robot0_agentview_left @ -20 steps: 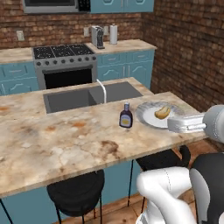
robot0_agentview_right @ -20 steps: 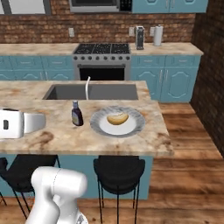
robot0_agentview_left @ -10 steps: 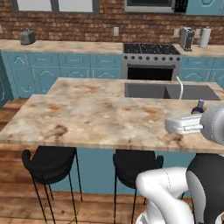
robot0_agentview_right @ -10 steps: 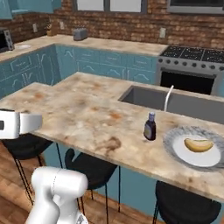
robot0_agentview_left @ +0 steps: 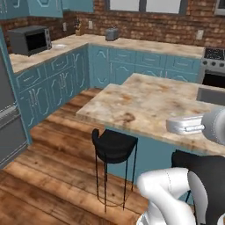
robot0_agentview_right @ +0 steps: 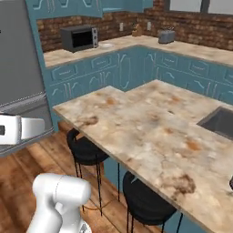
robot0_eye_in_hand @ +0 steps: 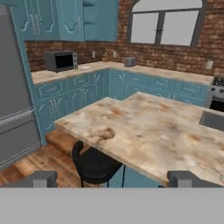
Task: Move the hot dog bun to the plate on the dining table and place the condiment next to that plate. Then navigate to the fridge and take the sausage and place it on the plate as well.
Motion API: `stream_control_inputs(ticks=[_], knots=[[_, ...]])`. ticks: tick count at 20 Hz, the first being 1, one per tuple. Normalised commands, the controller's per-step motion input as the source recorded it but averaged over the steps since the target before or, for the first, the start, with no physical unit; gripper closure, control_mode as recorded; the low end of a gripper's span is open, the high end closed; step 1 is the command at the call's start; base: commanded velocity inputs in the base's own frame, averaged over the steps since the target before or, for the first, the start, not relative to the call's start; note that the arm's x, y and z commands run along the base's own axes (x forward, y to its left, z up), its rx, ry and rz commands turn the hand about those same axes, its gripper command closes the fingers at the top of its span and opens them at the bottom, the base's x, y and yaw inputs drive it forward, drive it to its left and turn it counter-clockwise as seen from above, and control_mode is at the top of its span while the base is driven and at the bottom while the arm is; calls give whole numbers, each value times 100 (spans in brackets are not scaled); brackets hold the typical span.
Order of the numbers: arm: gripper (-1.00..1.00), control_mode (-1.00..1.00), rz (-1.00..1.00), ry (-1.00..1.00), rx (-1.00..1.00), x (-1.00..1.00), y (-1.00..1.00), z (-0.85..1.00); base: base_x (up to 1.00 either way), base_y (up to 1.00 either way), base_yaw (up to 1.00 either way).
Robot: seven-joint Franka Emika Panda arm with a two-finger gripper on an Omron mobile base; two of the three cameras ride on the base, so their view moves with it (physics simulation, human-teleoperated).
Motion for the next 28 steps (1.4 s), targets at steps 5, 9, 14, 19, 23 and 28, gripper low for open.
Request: stream_control_inputs(ticks=[5,9,14,19,23,28], knots=[[-100,100,0,0,0,0,0,0,3,70,57],[-100,100,0,0,0,0,0,0,16,69,53],[-100,100,0,0,0,0,0,0,68,46,38],[-100,100,0,0,0,0,0,0,100,41,7],[-100,100,0,0,0,0,0,0,93,70,0],[-100,100,0,0,0,0,0,0,85,76,0]])
